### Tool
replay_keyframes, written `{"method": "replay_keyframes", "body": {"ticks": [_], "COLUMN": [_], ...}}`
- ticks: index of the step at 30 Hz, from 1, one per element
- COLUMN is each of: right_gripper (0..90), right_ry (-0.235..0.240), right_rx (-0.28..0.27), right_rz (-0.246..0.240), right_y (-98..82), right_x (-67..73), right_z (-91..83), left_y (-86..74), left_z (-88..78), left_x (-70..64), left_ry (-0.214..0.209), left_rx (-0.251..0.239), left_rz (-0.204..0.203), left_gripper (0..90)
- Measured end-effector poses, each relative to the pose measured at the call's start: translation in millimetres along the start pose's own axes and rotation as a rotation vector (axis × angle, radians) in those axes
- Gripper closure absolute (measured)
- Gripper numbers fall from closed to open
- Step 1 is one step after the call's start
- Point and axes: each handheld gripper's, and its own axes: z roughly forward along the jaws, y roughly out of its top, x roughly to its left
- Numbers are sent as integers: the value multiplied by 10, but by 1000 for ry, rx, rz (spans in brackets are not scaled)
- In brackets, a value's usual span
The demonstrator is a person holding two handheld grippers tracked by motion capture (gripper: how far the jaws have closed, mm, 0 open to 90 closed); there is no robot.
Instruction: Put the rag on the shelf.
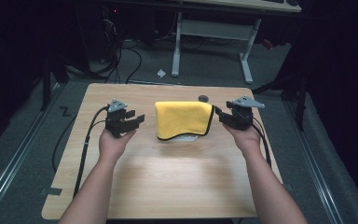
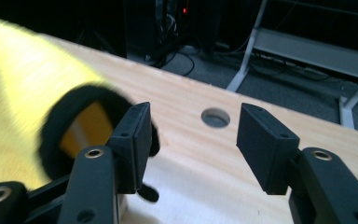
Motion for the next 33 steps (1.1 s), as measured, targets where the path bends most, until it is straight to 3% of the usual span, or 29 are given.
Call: {"method": "replay_keyframes", "body": {"ticks": [1,6,8,11,14,22,27,30,31,33], "right_gripper": [455,447,446,435,445,438,421,462,437,451], "right_ry": [1,10,11,24,23,68,115,97,104,105], "right_rx": [-23,-27,-37,-7,-33,25,80,70,113,101], "right_rz": [-8,-29,-44,-51,-59,-87,-43,-26,-50,-107], "right_y": [-29,-142,-194,-249,-344,-701,-1003,-1334,-1380,-1383], "right_x": [23,140,198,302,442,814,1021,1104,1121,1138], "right_z": [-47,-234,-306,-399,-506,-638,-685,-764,-761,-764], "left_y": [-45,-263,-340,-455,-578,-1030,-1384,-1377,-1373,-1377], "left_z": [-38,-211,-274,-365,-448,-615,-638,-599,-587,-539], "left_x": [-17,-102,-144,-221,-307,-538,-748,-888,-912,-898], "left_ry": [0,-5,-15,-32,-53,-110,-105,-151,-148,-135], "left_rx": [-5,-12,-10,-11,-10,48,88,115,106,122], "left_rz": [6,12,19,25,34,36,65,104,114,100], "left_gripper": [503,518,517,515,504,479,465,452,451,453]}}
